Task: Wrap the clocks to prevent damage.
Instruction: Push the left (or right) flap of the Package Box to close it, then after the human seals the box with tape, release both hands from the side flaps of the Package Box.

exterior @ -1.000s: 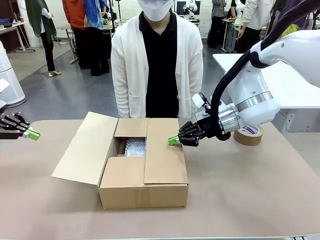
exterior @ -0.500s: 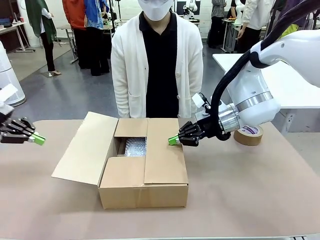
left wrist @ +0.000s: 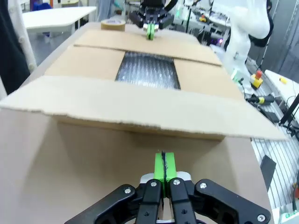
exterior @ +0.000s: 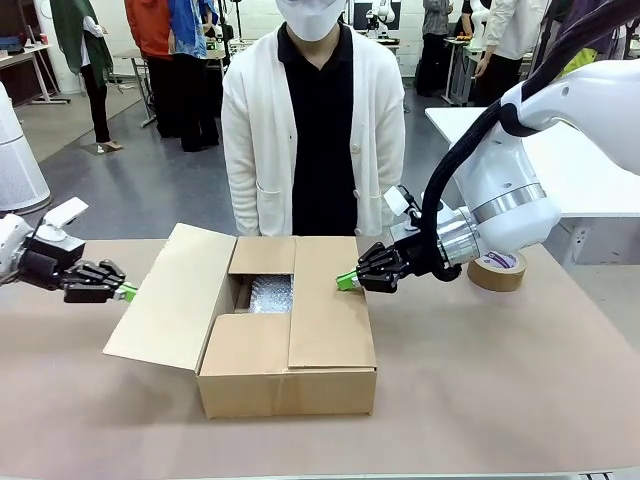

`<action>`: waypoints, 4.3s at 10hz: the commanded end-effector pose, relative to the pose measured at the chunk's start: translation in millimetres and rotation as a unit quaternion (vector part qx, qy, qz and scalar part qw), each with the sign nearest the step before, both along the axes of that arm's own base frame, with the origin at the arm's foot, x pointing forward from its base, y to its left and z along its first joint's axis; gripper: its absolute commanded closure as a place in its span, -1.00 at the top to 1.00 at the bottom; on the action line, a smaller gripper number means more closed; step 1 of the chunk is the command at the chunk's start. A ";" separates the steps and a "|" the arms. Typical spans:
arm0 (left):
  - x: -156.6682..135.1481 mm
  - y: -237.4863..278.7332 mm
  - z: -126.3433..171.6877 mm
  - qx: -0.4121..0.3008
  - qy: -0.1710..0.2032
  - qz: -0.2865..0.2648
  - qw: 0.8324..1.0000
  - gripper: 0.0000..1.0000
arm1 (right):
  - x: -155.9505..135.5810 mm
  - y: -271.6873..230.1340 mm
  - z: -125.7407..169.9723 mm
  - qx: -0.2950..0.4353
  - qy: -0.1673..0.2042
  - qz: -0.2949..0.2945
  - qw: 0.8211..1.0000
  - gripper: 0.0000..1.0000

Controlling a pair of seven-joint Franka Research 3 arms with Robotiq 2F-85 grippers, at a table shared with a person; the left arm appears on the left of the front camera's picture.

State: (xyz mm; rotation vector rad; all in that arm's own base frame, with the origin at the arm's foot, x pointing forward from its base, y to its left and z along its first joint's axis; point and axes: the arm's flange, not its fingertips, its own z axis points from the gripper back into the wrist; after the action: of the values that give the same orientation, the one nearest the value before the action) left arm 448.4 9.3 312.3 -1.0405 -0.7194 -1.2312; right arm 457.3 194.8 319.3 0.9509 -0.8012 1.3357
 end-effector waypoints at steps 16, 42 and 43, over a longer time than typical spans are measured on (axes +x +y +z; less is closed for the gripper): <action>5.3 -150.0 18.8 -0.015 -0.142 -0.110 0.984 -0.99 | -1.3 0.2 -5.6 -0.002 0.002 -0.006 1.000 -0.98; 15.2 -163.5 8.0 0.013 -0.114 -0.109 0.987 -0.99 | -1.3 0.2 -5.6 -0.002 0.002 -0.006 1.000 -0.98; 15.2 -163.5 8.0 0.013 -0.114 -0.109 0.987 -0.99 | -1.3 0.2 -5.6 -0.002 0.002 -0.006 1.000 -0.98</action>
State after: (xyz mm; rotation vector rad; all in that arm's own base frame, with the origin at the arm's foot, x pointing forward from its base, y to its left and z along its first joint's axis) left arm 464.2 -153.8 324.7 -0.9944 -0.7770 -1.5575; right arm 457.3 194.8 319.2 0.9511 -0.8010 1.3355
